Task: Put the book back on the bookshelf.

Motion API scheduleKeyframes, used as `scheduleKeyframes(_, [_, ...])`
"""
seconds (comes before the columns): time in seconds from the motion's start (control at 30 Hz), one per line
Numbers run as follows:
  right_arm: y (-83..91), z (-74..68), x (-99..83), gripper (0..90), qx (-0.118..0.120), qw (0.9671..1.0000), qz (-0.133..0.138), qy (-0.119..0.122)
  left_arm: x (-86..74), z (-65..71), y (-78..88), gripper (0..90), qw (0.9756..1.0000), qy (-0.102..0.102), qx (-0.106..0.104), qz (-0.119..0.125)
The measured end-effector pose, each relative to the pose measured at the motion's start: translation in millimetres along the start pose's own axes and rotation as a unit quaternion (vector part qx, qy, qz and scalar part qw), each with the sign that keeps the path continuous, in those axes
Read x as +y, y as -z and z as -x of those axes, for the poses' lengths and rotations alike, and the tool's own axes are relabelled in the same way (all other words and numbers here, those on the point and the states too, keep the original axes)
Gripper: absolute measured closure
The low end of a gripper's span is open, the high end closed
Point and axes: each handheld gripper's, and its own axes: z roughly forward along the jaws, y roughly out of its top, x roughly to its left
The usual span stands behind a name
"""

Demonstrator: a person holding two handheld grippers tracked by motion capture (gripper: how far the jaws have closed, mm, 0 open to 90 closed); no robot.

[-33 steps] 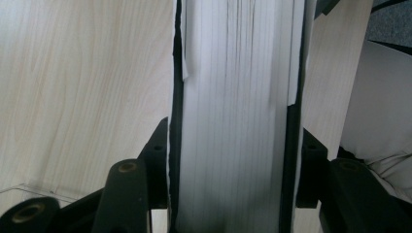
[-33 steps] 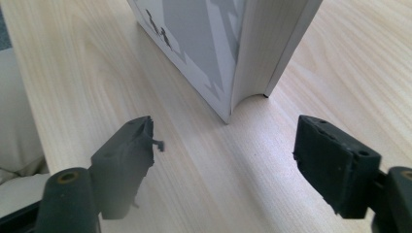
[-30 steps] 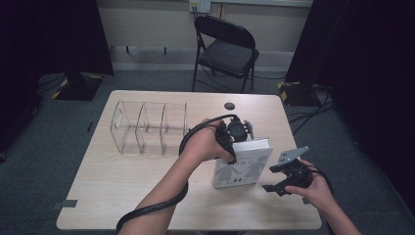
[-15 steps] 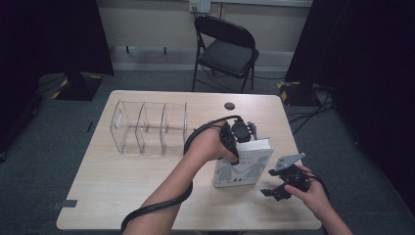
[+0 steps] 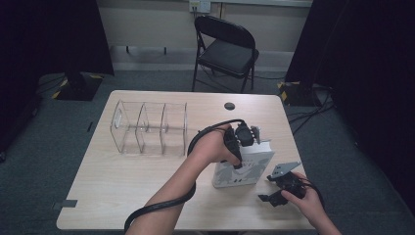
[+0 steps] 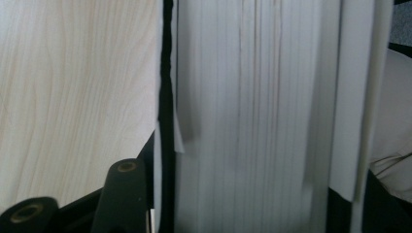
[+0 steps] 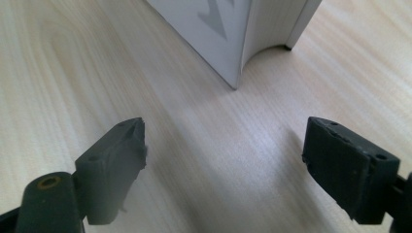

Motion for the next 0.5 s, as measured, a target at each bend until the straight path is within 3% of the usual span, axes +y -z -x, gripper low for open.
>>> scheduleKeyframes(0.07, [-1.9, -0.3, -1.7, 15.2, 0.003, 1.0000, 0.001, -0.002, -0.1, 0.2, 0.0, 48.7, 1.0000, -0.001, 0.001, -0.001])
scheduleKeyframes(0.27, [-6.7, -4.4, -6.9, 13.3, -0.024, 0.9994, 0.025, -0.004, 1.0, 1.2, -3.3, 47.4, 0.9999, -0.008, 0.009, -0.009])
scheduleKeyframes(0.5, [-10.7, -8.1, -14.2, 12.3, -0.035, 0.9968, 0.070, -0.018, -0.8, -0.3, -4.5, 45.6, 0.9999, -0.009, 0.011, -0.001])
